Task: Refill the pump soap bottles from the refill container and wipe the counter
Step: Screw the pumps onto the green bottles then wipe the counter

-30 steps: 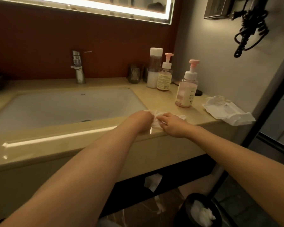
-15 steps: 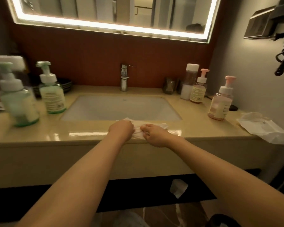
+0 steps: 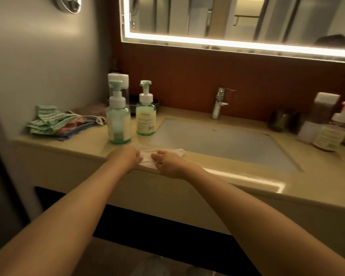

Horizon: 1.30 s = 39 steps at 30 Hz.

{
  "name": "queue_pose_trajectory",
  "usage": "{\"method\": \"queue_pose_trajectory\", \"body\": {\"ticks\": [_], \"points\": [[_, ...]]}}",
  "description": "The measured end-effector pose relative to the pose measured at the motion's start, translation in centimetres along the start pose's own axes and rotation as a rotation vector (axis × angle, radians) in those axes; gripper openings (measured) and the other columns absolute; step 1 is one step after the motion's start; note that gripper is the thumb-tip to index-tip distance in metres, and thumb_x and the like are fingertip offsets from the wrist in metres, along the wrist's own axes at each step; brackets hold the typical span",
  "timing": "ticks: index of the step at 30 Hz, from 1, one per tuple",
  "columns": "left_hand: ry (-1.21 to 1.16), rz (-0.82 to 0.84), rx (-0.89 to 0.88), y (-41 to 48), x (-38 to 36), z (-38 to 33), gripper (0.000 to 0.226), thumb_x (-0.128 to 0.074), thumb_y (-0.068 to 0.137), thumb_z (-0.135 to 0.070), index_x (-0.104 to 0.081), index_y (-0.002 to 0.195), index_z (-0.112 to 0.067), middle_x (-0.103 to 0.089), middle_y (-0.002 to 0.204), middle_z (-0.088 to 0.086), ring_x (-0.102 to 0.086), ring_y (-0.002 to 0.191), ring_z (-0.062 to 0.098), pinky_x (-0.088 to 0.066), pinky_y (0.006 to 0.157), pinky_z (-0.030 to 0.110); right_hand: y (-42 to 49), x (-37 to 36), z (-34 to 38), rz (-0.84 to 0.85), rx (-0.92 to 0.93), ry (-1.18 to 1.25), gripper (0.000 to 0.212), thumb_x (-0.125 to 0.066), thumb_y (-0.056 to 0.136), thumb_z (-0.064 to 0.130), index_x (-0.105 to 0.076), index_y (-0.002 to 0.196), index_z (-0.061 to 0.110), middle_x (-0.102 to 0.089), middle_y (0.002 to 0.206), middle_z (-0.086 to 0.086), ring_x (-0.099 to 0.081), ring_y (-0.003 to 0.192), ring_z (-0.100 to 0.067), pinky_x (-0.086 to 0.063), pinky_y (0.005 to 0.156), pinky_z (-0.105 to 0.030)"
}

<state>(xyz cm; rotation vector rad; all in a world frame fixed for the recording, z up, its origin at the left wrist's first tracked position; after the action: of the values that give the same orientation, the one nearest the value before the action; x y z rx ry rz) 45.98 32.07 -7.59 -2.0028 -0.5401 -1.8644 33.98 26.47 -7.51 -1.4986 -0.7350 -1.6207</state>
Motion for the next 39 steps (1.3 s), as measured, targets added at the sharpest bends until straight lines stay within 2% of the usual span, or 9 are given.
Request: {"method": "queue_pose_trajectory", "body": {"ticks": [3, 6, 9, 14, 18, 22, 28, 39], "points": [[-0.005, -0.019, 0.038, 0.6, -0.1, 2.1, 0.029, -0.038, 0.097, -0.038, -0.059, 0.105, -0.020, -0.058, 0.121, 0.008, -0.054, 0.108, 0.027, -0.042, 0.079, 0.031, 2.1, 0.3, 1.3, 0.016, 0.031, 0.001, 0.044, -0.028, 0.100, 0.022, -0.032, 0.142, 0.010, -0.029, 0.149, -0.013, -0.028, 0.136, -0.028, -0.021, 0.112, -0.034], [0.032, -0.048, 0.051, 1.2, 0.2, 3.1, 0.034, -0.033, 0.098, -0.037, -0.058, 0.113, -0.021, -0.057, 0.122, 0.007, -0.054, 0.109, 0.026, -0.043, 0.080, 0.033, 4.0, 0.3, 1.6, 0.026, 0.057, 0.001, 0.046, -0.026, 0.101, 0.023, -0.026, 0.145, 0.011, -0.023, 0.152, -0.011, -0.023, 0.139, -0.026, -0.017, 0.113, -0.032], [0.110, -0.106, 0.063, 1.9, 0.0, 3.5, 0.039, -0.027, 0.099, -0.034, -0.056, 0.121, -0.020, -0.057, 0.124, 0.007, -0.054, 0.109, 0.027, -0.043, 0.078, 0.032, 6.0, 0.0, 1.6, 0.029, 0.067, 0.006, 0.047, -0.025, 0.101, 0.026, -0.020, 0.147, 0.017, -0.015, 0.156, -0.005, -0.015, 0.142, -0.023, -0.012, 0.117, -0.037], [0.059, -0.184, 0.082, 2.9, 0.2, 4.6, 0.035, -0.033, 0.097, -0.034, -0.060, 0.118, -0.026, -0.061, 0.116, 0.006, -0.057, 0.101, 0.027, -0.040, 0.071, 0.030, 9.0, 0.3, 0.9, 0.050, 0.084, 0.061, 0.047, -0.023, 0.101, 0.027, -0.017, 0.148, 0.022, -0.008, 0.157, 0.000, -0.009, 0.144, -0.020, -0.008, 0.118, -0.040], [0.071, -0.245, 0.018, 3.1, -0.1, 5.0, 0.035, -0.034, 0.097, -0.031, -0.057, 0.123, -0.029, -0.060, 0.120, 0.004, -0.057, 0.103, 0.026, -0.046, 0.079, 0.033, 10.7, 0.3, 0.1, 0.037, 0.109, 0.095, 0.048, -0.025, 0.100, 0.027, -0.018, 0.147, 0.024, -0.008, 0.157, 0.001, -0.006, 0.144, -0.019, -0.006, 0.118, -0.039], [-0.003, -0.302, -0.016, 3.6, -0.1, 4.5, 0.034, -0.037, 0.096, -0.032, -0.061, 0.119, -0.027, -0.063, 0.117, 0.001, -0.058, 0.100, 0.024, -0.045, 0.077, 0.033, 12.1, 0.3, -0.6, 0.034, 0.144, 0.114, 0.048, -0.026, 0.100, 0.025, -0.017, 0.148, 0.022, -0.007, 0.157, 0.000, -0.002, 0.145, -0.018, -0.003, 0.118, -0.039], [-0.182, -0.303, 0.008, 4.5, 0.3, 5.3, 0.032, -0.044, 0.091, -0.018, -0.064, 0.115, -0.024, -0.066, 0.112, 0.003, -0.059, 0.099, 0.025, -0.049, 0.082, 0.035, 14.2, 0.3, -1.6, 0.037, 0.175, 0.123, 0.049, -0.028, 0.100, 0.024, -0.017, 0.148, 0.023, -0.007, 0.157, 0.002, -0.001, 0.145, -0.016, -0.002, 0.119, -0.038], [-0.212, -0.341, 0.070, 5.9, 0.5, 4.4, 0.029, -0.043, 0.092, -0.017, -0.068, 0.108, -0.018, -0.066, 0.109, 0.005, -0.059, 0.097, 0.024, -0.049, 0.084, 0.037, 17.8, 1.1, -2.3, 0.061, 0.177, 0.072, 0.049, -0.026, 0.100, 0.022, -0.018, 0.148, 0.027, -0.007, 0.157, 0.005, -0.001, 0.145, -0.017, 0.000, 0.116, -0.038]]}}
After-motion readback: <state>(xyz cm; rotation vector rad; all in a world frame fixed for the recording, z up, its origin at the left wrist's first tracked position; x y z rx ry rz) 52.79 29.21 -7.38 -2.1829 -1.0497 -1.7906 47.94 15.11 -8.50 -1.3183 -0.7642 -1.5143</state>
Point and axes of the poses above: each hand's wrist, its own y-axis towards the middle knuckle, its own x-axis out of the back of the hand, z = x × y, the point moved 4 cm from there along y, towards the middle knuckle
